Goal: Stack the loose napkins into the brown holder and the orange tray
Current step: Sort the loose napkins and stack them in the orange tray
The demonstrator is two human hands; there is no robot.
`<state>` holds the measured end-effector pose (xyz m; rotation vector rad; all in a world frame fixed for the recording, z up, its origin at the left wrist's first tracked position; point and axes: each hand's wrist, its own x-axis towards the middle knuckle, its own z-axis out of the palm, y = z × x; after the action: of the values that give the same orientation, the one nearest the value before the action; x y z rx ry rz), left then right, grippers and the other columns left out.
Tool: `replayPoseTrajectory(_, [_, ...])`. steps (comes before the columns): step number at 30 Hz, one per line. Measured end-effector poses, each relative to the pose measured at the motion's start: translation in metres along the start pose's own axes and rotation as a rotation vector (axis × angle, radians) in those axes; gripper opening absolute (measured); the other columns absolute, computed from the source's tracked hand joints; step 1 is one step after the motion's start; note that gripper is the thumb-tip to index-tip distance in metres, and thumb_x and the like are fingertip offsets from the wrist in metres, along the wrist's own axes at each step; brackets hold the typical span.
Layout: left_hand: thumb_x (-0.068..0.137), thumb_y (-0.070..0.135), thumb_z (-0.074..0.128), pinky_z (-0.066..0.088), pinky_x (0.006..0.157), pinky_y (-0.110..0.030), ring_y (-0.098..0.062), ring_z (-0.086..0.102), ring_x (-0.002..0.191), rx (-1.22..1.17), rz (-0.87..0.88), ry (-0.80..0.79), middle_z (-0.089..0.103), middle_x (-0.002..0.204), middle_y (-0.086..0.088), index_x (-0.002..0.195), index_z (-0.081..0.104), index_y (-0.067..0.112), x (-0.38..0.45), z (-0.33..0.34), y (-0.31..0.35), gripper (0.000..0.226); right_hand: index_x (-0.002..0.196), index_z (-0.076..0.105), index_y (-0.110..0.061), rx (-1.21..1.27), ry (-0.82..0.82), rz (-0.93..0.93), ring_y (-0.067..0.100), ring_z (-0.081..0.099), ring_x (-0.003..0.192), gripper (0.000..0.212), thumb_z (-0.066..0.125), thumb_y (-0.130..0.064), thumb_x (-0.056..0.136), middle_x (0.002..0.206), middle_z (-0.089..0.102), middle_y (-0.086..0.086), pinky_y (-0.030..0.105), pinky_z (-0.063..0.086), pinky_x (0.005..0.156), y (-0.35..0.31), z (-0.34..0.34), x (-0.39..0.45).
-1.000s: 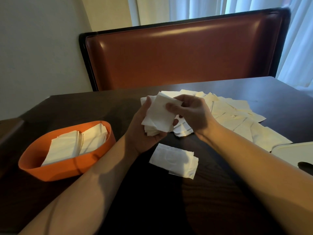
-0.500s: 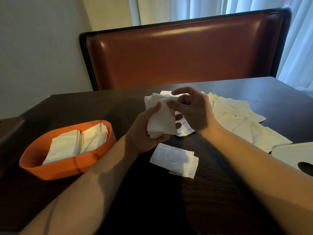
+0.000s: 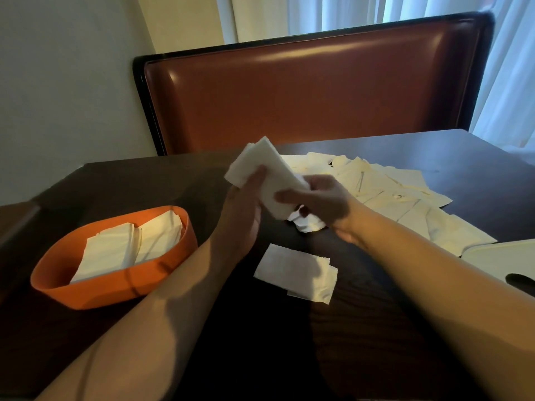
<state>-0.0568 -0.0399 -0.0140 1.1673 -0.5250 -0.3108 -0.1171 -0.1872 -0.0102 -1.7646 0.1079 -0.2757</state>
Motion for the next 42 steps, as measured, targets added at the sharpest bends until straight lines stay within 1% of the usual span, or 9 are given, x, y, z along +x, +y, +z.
replayPoseTrajectory(3, [0.081,0.006,0.064,0.053,0.089,-0.046,-0.027,0.064,0.097,0.167,0.053,0.058,0.068,0.103,-0.012,0.105,0.069,0.015,0.001,-0.012,0.0,0.025,0.076,0.064,-0.001,-0.216,0.049,-0.213,0.006,0.048,0.06,0.02,0.081,-0.011,0.076,0.065,0.056,0.003,0.02,0.036,0.056,0.007,-0.02,0.007])
replayPoseTrajectory(6, [0.08,-0.01,0.057,0.057,0.077,-0.039,-0.021,0.064,0.086,0.407,-0.065,0.015,0.065,0.101,-0.01,0.113,0.064,0.009,-0.002,-0.012,-0.003,0.039,0.099,0.063,0.011,-0.224,-0.146,-0.15,0.008,0.057,0.077,0.035,0.083,-0.006,0.075,0.083,0.059,0.006,0.017,0.045,0.064,0.013,-0.031,0.004])
replayPoseTrajectory(12, [0.083,-0.009,0.056,0.059,0.084,-0.045,-0.027,0.061,0.101,0.457,-0.139,-0.015,0.057,0.112,-0.009,0.123,0.054,0.016,-0.001,-0.012,-0.005,0.047,0.111,0.064,-0.019,-0.385,-0.115,-0.105,0.009,0.057,0.084,0.033,0.078,-0.027,0.082,0.096,0.063,-0.004,0.009,0.046,0.063,0.016,-0.029,0.004])
replayPoseTrajectory(17, [0.089,-0.007,0.051,0.058,0.083,-0.031,-0.02,0.062,0.105,0.46,-0.043,0.054,0.066,0.111,-0.005,0.111,0.068,0.019,-0.002,-0.008,-0.005,0.038,0.104,0.073,-0.01,-0.342,-0.022,-0.127,0.037,0.063,0.087,0.028,0.078,-0.027,0.082,0.095,0.07,0.014,0.049,0.053,0.074,0.02,-0.031,0.004])
replayPoseTrajectory(22, [0.091,0.004,0.054,0.057,0.078,-0.034,-0.011,0.058,0.092,0.462,-0.03,0.231,0.063,0.096,0.002,0.098,0.065,0.025,-0.002,0.009,0.016,0.024,0.102,0.07,-0.005,-0.254,0.093,-0.174,0.019,0.062,0.075,0.051,0.073,-0.051,0.082,0.087,0.069,0.016,0.035,0.048,0.068,0.002,-0.019,0.006])
replayPoseTrajectory(25, [0.093,0.015,0.056,0.049,0.067,-0.022,-0.008,0.053,0.085,0.515,0.03,0.288,0.055,0.09,0.01,0.098,0.057,0.028,-0.001,0.011,0.047,0.014,0.114,0.064,-0.014,-0.138,0.042,-0.174,0.003,0.062,0.079,0.029,0.059,-0.037,0.097,0.091,0.067,0.002,0.019,0.048,0.067,-0.023,-0.002,0.005])
replayPoseTrajectory(32, [0.09,0.023,0.067,0.051,0.066,-0.022,-0.01,0.06,0.092,0.649,0.064,0.234,0.062,0.099,0.006,0.112,0.063,0.02,-0.035,-0.045,0.112,0.022,0.125,0.059,-0.014,-0.058,-0.121,-0.136,0.026,0.061,0.103,0.03,0.052,-0.03,0.101,0.113,0.062,0.008,0.036,0.057,0.083,-0.071,0.043,0.01])
replayPoseTrajectory(36, [0.087,0.02,0.07,0.056,0.073,-0.028,-0.011,0.065,0.091,0.683,-0.012,0.182,0.066,0.096,0.004,0.095,0.063,0.024,-0.055,-0.091,0.133,0.011,0.115,0.062,-0.007,-0.171,-0.101,-0.229,0.017,0.064,0.085,0.02,0.059,-0.018,0.097,0.099,0.065,0.005,0.021,0.051,0.061,-0.086,0.083,0.015])
replayPoseTrajectory(42, [0.081,0.014,0.075,0.053,0.064,-0.024,-0.02,0.067,0.094,0.735,-0.123,0.175,0.067,0.097,-0.001,0.094,0.06,0.018,-0.069,-0.141,0.138,0.02,0.112,0.061,-0.018,-0.253,-0.061,-0.259,0.012,0.066,0.097,0.025,0.071,-0.021,0.089,0.111,0.065,-0.001,0.028,0.06,0.076,-0.092,0.131,0.021])
